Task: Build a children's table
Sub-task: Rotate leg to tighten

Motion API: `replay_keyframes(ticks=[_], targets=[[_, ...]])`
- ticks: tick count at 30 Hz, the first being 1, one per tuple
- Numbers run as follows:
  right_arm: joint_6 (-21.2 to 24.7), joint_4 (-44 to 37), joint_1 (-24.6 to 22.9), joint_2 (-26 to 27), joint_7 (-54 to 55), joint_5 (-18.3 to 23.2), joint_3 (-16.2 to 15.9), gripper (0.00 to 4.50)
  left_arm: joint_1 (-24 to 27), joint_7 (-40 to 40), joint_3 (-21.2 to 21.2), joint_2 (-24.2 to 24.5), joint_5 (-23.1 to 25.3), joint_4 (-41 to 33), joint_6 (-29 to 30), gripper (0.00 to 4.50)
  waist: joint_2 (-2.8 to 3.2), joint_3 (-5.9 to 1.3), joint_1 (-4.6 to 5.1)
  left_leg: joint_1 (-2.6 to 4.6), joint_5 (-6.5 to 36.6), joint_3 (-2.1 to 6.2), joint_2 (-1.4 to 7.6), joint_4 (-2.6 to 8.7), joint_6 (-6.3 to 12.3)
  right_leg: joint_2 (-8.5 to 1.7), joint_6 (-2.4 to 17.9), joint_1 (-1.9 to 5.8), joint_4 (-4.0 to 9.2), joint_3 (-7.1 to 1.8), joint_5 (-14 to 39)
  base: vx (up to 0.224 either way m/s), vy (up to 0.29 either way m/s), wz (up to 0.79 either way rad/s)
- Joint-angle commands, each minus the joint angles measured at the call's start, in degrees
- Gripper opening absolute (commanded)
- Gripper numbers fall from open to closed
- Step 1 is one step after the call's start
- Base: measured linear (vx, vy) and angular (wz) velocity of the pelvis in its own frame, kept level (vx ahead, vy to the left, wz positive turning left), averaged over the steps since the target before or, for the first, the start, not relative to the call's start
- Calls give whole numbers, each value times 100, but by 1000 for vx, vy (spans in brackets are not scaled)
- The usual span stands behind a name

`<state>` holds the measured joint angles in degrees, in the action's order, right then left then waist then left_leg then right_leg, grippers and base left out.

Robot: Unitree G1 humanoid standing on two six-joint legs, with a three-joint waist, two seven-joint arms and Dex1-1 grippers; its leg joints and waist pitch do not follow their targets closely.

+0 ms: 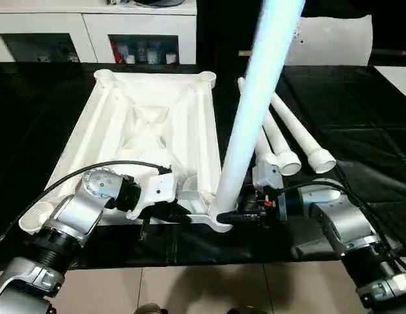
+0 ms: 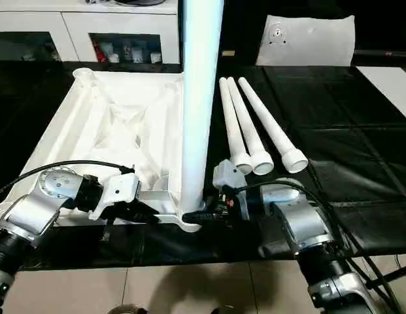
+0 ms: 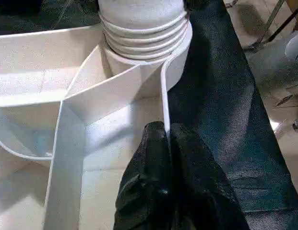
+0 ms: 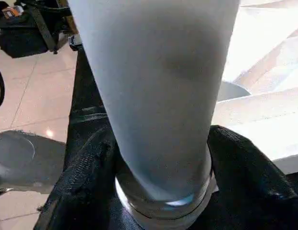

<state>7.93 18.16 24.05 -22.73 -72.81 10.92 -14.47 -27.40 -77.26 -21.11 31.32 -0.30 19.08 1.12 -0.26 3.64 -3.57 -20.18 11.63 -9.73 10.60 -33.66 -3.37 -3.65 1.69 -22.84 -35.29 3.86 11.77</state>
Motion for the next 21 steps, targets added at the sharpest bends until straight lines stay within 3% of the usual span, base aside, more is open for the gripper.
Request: replay_keyframes(ticks=[1,7,11,13,15,18,21], targets=[[-102,18,17,-13,-94,-40,-128,255,33,-296,-358,18,194,117,-89,0,-26,-326,13,-3,476,37,274,353,430,-453,1404,330,353,-326,409,0,0,0],[46,-119,-165,127,2,65,-137,253,69,-85,-249,-50,126,125,69,0,-27,-321,14,-7,470,34,270,354,425,-445,1405,333,351,-326,361,0,0,0],[348,-311,-450,399,529,156,-20,252,105,584,12,-349,48,-9,643,0,-1,-282,8,14,631,45,294,391,316,-452,1393,303,387,-328,580,0,0,0],[427,-314,-621,726,1201,105,109,252,162,1128,232,-654,-66,-184,1088,0,5,-225,29,37,1093,44,282,428,187,-471,1245,284,501,-321,1491,-27,2,-1],[483,-278,-687,1017,1729,54,209,252,187,1554,354,-878,-68,-301,1364,0,-7,-181,67,61,1502,82,265,464,31,-488,878,253,618,-319,2607,0,0,0],[656,-126,-692,1552,2614,-31,375,249,193,2326,582,-1312,-36,-519,1934,0,-8,-169,158,74,1803,137,250,496,-91,-488,585,230,678,-293,3210,0,0,0],[719,-26,-665,1884,3196,-153,465,239,179,2796,711,-1627,3,-655,2264,0,-11,-160,218,45,1781,142,240,499,-65,-482,531,215,696,-302,3218,0,0,0]])
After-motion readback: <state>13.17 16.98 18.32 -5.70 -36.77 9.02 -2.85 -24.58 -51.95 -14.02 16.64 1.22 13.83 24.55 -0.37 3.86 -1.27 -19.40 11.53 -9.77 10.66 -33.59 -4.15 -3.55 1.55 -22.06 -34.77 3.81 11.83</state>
